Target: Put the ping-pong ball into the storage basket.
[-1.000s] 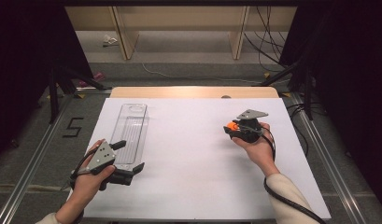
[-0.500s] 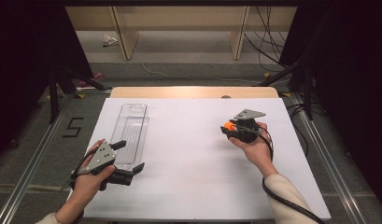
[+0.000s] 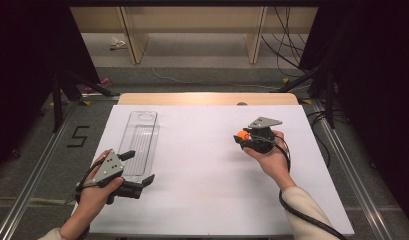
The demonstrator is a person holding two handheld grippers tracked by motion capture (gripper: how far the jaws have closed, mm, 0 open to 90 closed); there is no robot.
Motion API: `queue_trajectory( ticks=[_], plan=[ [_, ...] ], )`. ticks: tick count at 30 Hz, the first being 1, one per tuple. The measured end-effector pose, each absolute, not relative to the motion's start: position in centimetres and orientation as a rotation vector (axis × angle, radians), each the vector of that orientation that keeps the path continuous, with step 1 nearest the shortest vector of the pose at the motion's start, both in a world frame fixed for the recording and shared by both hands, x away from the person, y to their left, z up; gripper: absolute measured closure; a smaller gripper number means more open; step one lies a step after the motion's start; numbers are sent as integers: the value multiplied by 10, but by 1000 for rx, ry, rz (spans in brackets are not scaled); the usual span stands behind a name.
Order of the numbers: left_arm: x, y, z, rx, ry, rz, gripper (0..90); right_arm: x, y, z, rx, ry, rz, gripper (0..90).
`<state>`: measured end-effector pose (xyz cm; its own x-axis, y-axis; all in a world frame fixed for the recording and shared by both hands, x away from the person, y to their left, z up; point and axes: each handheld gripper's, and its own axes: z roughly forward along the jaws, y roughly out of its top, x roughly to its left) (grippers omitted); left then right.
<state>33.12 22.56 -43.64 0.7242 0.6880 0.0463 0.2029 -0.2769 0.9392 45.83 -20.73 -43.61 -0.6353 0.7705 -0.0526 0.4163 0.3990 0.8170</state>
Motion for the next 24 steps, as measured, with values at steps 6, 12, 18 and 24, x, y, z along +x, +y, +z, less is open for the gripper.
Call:
queue_trajectory(
  ticks=[6, 12, 18, 24],
  plan=[
    [331, 226, -436, 1830, 696, 552, 0, 458, -205, -435, 1011, 2236, 1133, 513],
    [331, 226, -436, 1830, 696, 552, 0, 458, -202, -435, 1002, 2239, 1138, 513],
    [331, 225, -436, 1830, 695, 552, 0, 457, -199, -434, 998, 2239, 1144, 513],
    [331, 225, -436, 1830, 696, 552, 0, 457, -197, -433, 993, 2240, 1148, 513]
  ],
)
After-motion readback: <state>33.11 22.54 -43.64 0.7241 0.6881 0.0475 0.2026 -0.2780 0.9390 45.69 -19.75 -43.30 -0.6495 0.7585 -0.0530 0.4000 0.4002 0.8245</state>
